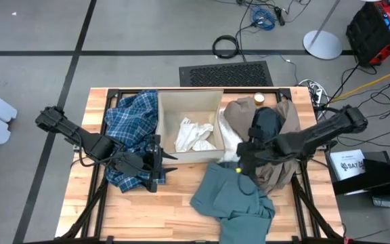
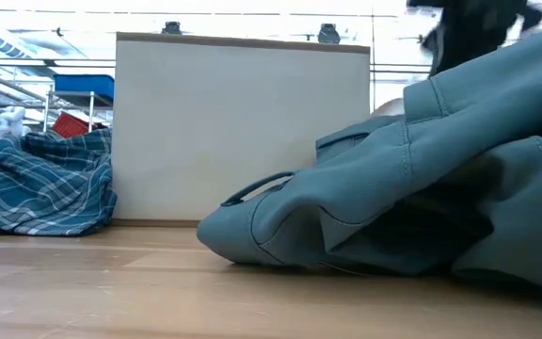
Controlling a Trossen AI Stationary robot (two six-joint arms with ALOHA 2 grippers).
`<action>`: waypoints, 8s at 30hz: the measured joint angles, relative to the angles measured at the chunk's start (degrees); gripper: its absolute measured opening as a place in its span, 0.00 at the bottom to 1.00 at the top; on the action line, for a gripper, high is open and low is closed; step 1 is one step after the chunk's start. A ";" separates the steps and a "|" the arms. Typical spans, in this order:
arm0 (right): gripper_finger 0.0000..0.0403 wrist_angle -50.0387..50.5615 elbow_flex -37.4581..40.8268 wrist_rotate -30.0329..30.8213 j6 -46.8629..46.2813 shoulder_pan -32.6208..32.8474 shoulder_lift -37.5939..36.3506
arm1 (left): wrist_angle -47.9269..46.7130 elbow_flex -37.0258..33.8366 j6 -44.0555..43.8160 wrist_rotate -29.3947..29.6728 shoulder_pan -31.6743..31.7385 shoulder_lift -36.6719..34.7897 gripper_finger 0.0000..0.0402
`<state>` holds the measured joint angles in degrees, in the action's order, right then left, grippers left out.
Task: Sort clothes
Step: Put the white dress into the laundry organizer
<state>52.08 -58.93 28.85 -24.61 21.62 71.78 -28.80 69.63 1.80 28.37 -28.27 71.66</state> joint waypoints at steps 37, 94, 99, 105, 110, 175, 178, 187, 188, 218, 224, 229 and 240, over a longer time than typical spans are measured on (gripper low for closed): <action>0.00 -32.70 -19.50 21.78 37.35 16.37 -1.87 | 40.98 0.02 21.51 -8.90 6.54 10.29 0.51; 0.23 -18.44 -20.95 20.90 30.21 18.13 -2.37 | 54.71 7.28 16.77 -12.80 13.14 25.93 0.03; 0.34 -10.45 -22.98 23.77 19.95 22.54 -4.55 | 55.10 7.28 17.14 -12.83 12.55 23.17 0.03; 0.37 -2.95 -22.98 23.80 7.48 24.73 -5.78 | 55.69 10.02 18.50 -13.08 11.49 18.13 0.03; 0.35 5.92 -22.98 23.37 -0.78 25.40 -4.82 | 56.30 15.85 28.35 -13.22 11.19 14.75 0.03; 0.35 17.17 -18.78 25.47 -10.31 25.47 -2.02 | 9.74 41.33 27.91 0.19 29.50 12.96 0.03; 0.35 17.15 -18.78 25.42 -10.33 25.47 -2.02 | 4.88 41.33 25.74 0.17 30.95 15.77 0.03; 0.35 17.17 -18.78 24.99 -10.74 25.47 -2.02 | -21.62 41.29 16.06 0.46 33.79 19.71 0.03; 0.35 17.18 -18.78 24.85 -10.75 25.47 -2.02 | -25.70 41.29 14.68 0.49 33.97 19.72 0.03; 0.35 17.11 -15.87 25.08 -10.74 25.12 -2.00 | -3.88 5.05 4.66 -19.48 38.61 19.47 0.03; 0.35 17.11 -15.87 25.06 -10.74 25.12 -2.00 | 1.46 -0.92 4.70 -21.90 44.47 19.63 0.03; 0.35 17.13 -15.87 25.26 -10.74 25.09 -2.00 | 2.25 -2.93 3.87 -19.75 48.70 21.68 0.03; 0.35 17.04 -15.90 26.40 -10.74 25.09 -2.00 | 2.31 -2.99 -2.32 -15.99 51.48 27.84 0.04</action>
<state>69.12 -74.83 55.24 -35.35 46.72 69.78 -26.49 66.63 -0.52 12.38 23.21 99.50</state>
